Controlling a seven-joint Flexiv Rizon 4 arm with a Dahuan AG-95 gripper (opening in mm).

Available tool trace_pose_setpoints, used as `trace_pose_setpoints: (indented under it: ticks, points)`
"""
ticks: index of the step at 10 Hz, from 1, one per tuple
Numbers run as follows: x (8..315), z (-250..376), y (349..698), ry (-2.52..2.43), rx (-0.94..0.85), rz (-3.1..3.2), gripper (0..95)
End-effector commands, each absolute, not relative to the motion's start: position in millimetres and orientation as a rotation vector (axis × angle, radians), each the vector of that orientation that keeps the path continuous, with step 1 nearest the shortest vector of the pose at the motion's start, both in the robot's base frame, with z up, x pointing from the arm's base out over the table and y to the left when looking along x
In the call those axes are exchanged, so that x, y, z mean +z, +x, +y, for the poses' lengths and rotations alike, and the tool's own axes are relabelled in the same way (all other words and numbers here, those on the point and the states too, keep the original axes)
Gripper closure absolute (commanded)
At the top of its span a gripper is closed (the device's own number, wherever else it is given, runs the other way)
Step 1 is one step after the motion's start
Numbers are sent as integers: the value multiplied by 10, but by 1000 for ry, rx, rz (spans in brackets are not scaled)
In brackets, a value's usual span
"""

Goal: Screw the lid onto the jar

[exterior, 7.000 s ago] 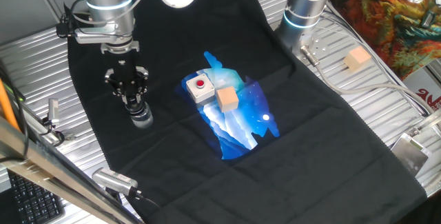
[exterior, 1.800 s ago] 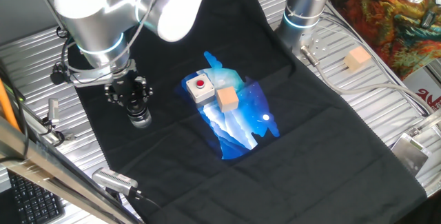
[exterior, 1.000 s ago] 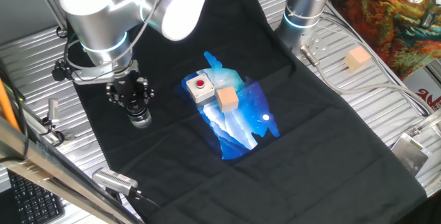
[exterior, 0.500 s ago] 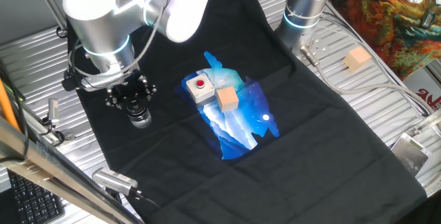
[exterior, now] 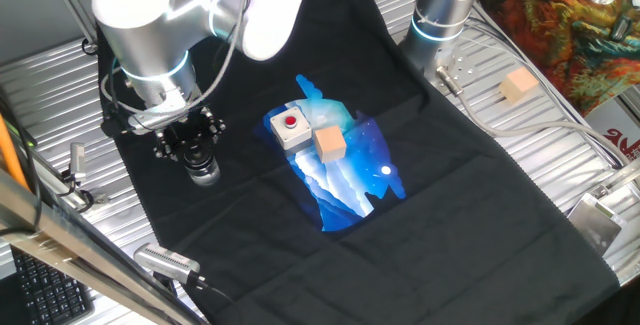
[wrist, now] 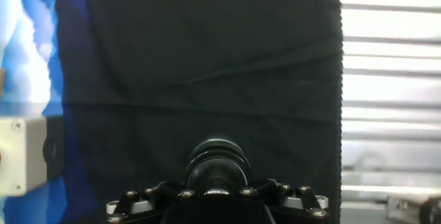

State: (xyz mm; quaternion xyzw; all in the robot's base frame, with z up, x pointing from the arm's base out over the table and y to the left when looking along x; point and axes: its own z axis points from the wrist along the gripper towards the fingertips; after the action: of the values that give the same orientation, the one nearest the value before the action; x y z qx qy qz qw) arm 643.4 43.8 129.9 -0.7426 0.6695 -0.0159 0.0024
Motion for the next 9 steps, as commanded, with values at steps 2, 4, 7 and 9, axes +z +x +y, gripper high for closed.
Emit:
trace_pose_setpoints:
  ticks: [2, 4, 7, 9]
  points:
    - [1283, 474, 6449, -2520, -53, 1864, 380]
    - [1269, 501, 6457, -2584, -38, 1763, 380]
    - [1256, 519, 6453, -2664, -27, 1636, 190]
    - [1251, 514, 6434, -2673, -41, 1629, 190]
